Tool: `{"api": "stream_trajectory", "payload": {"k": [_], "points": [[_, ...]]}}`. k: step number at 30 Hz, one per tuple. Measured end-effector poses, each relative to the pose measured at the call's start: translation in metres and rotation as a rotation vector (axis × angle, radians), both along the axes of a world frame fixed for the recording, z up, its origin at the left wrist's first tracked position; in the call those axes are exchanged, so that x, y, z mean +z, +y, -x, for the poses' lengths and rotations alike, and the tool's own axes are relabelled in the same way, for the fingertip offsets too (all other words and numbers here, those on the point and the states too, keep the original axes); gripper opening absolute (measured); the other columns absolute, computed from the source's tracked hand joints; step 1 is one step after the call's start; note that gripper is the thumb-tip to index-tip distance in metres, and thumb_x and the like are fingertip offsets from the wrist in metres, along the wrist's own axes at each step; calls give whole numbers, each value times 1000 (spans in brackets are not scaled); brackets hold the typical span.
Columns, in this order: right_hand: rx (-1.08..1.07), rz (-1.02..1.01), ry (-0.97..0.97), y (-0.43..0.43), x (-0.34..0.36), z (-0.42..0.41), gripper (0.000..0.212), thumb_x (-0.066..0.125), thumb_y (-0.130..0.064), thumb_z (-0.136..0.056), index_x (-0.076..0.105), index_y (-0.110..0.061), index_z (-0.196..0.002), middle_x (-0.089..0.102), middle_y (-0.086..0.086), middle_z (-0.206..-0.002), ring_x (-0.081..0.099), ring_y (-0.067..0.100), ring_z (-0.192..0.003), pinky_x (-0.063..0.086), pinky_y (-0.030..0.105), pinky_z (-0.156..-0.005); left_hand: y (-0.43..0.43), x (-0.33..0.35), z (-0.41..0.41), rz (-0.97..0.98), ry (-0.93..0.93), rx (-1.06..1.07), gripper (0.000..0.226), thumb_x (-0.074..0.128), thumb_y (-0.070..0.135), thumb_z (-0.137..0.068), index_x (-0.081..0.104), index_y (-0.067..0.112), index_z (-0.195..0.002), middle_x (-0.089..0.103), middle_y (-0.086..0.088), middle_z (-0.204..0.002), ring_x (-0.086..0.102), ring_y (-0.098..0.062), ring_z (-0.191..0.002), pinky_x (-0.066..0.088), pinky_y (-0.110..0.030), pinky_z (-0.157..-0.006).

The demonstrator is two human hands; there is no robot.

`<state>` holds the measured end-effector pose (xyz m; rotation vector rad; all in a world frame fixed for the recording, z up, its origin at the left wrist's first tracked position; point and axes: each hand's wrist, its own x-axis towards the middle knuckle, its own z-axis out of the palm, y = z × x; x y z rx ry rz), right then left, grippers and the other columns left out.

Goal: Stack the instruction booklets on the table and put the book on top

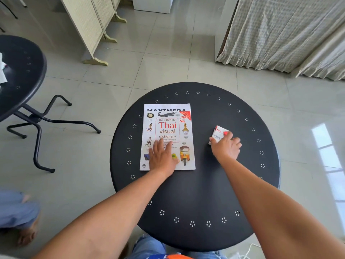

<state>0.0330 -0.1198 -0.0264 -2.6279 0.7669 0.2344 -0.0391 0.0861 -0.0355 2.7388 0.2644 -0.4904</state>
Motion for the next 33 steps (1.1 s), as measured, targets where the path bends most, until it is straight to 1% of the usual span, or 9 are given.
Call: {"api": "stream_trajectory", "payload": {"k": [5, 8, 10, 11, 15, 18, 22, 28, 33], "points": [[61, 12, 31, 0, -10, -2, 82, 61, -56, -84, 30, -11, -147, 44, 19, -136, 41, 37, -124, 39, 45, -101, 1, -6, 3, -47, 21, -30, 82, 54, 50, -90, 9, 26, -155, -1, -12, -165, -7, -32, -152, 1, -51, -122], [87, 27, 21, -2, -13, -2, 74, 59, -39, -88, 28, -9, -148, 45, 19, -134, 41, 37, -123, 40, 43, -98, 0, -9, 3, -79, 48, -50, 83, 49, 51, -92, 2, 27, -156, -7, -11, -166, -12, -31, -151, -3, -50, -121], [82, -29, 17, -3, -11, 0, 68, 57, -28, -89, 28, -10, -148, 44, 19, -134, 39, 37, -123, 41, 42, -97, 0, -10, 4, -95, 61, -61, 83, 46, 52, -93, -3, 27, -156, -11, -11, -165, -15, -31, -151, -4, -50, -121], [82, -69, 13, -2, -10, 3, 67, 56, -26, -89, 28, -11, -148, 43, 19, -133, 38, 36, -123, 42, 42, -95, 1, -10, 5, -100, 68, -64, 83, 44, 52, -94, -4, 27, -156, -12, -11, -165, -16, -31, -151, -5, -50, -121], [242, -127, -45, 7, -9, 39, 59, 54, -28, -89, 33, -15, -142, 46, 15, -123, 39, 33, -117, 42, 38, -87, 1, -12, 5, -113, 63, -70, 82, 42, 54, -95, -7, 27, -156, -14, -11, -165, -18, -30, -150, -6, -49, -121], [320, -140, -50, 12, -12, 70, 56, 55, -28, -89, 36, -15, -140, 48, 13, -119, 41, 31, -112, 44, 38, -89, 0, -12, 5, -131, 75, -78, 82, 39, 54, -95, -8, 27, -156, -16, -10, -165, -19, -30, -150, -6, -50, -122], [324, -95, -38, 11, -16, 86, 56, 57, -29, -90, 38, -12, -140, 49, 14, -119, 43, 30, -108, 44, 37, -93, 1, -13, 5, -129, 73, -86, 82, 38, 55, -95, -9, 27, -156, -16, -10, -165, -19, -30, -150, -6, -49, -121], [357, -54, -27, 9, -14, 87, 55, 60, -34, -90, 40, -13, -137, 49, 13, -123, 45, 30, -108, 43, 38, -96, 2, -15, 6, -127, 81, -87, 81, 37, 56, -95, -10, 28, -155, -17, -10, -164, -20, -29, -150, -8, -48, -120], [362, -31, -41, 10, -11, 87, 61, 58, -40, -91, 36, -15, -142, 47, 13, -129, 44, 30, -114, 43, 38, -98, 2, -18, 7, -136, 60, -97, 81, 36, 56, -96, -13, 28, -155, -20, -10, -164, -23, -29, -149, -10, -48, -119]]}}
